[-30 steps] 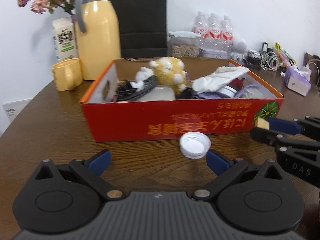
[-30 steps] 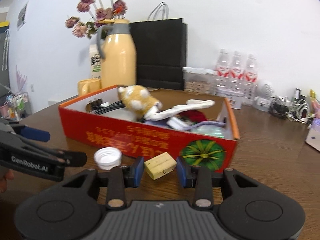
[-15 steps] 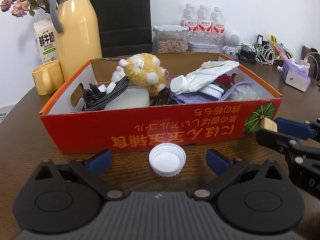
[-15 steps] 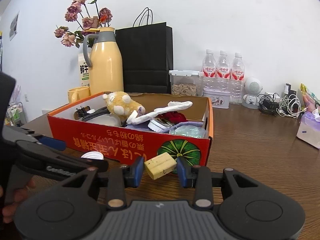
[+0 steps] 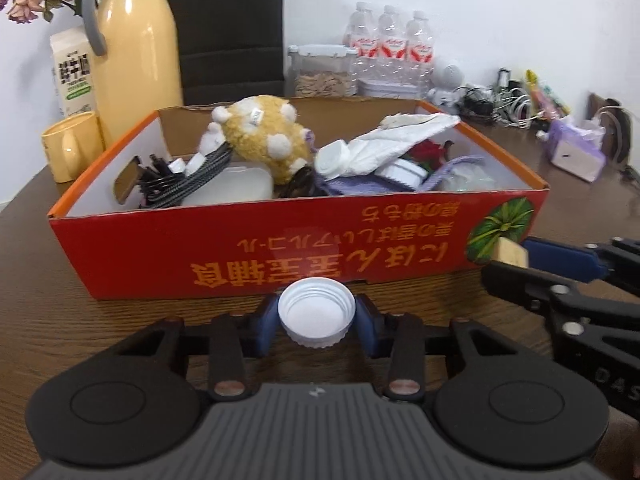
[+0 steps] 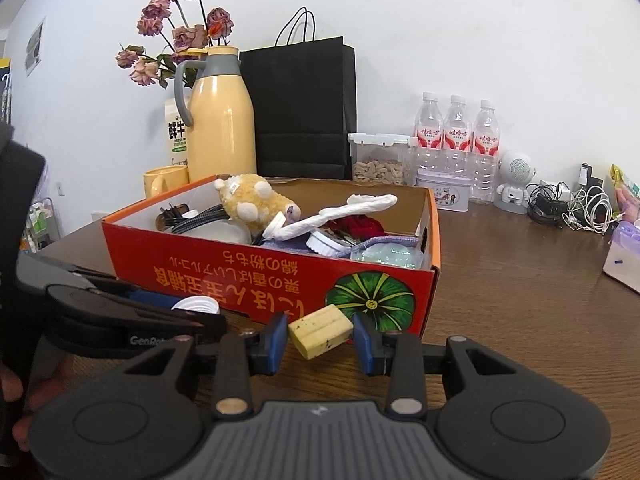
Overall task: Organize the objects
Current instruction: 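Carry the yellow block and white cap over the box and open both tools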
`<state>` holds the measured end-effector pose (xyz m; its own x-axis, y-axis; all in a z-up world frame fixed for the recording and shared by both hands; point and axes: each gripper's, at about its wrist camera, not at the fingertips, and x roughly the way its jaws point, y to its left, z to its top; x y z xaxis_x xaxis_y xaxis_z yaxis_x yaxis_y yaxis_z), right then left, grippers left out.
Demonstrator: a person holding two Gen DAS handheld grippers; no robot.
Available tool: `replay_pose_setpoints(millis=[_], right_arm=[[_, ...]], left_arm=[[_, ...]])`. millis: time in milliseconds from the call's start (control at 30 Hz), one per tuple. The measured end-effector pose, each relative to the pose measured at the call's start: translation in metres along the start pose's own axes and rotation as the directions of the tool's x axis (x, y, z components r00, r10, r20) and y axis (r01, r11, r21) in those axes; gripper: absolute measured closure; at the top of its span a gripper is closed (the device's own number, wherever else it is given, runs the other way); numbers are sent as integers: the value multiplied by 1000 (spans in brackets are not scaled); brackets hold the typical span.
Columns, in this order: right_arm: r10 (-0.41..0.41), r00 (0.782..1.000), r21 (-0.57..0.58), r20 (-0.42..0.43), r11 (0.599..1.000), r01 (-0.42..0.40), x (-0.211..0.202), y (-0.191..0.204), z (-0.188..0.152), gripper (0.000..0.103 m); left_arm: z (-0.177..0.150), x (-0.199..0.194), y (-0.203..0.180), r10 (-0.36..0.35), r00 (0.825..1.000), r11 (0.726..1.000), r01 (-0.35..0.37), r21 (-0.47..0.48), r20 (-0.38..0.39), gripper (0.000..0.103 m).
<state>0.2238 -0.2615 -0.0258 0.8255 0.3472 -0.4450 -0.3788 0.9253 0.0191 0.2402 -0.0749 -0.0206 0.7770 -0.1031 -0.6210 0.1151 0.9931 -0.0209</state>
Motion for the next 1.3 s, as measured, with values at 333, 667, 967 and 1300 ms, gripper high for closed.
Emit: replay_pose_setpoints(millis=[333,667,967,1300], right_arm=[[2,1000,-4,0,1000,-2,1,1,0,69],[-2,996,-58,85,998,7,-12,13,5,69],[5,986,-108,169,994,14,-4,25,54,69],[-24,986,-128,165,991,45,60,32,96,69]], left_arm=[[-3,-14,4,-13,999,1000,14,-11,43,62],[5,-50,15,-52,986,999,51,11,161,62],[45,-57,40,-15,962,1000,15,1,272,62],[79,-23,61,24,955,999,-16,-30,294,62]])
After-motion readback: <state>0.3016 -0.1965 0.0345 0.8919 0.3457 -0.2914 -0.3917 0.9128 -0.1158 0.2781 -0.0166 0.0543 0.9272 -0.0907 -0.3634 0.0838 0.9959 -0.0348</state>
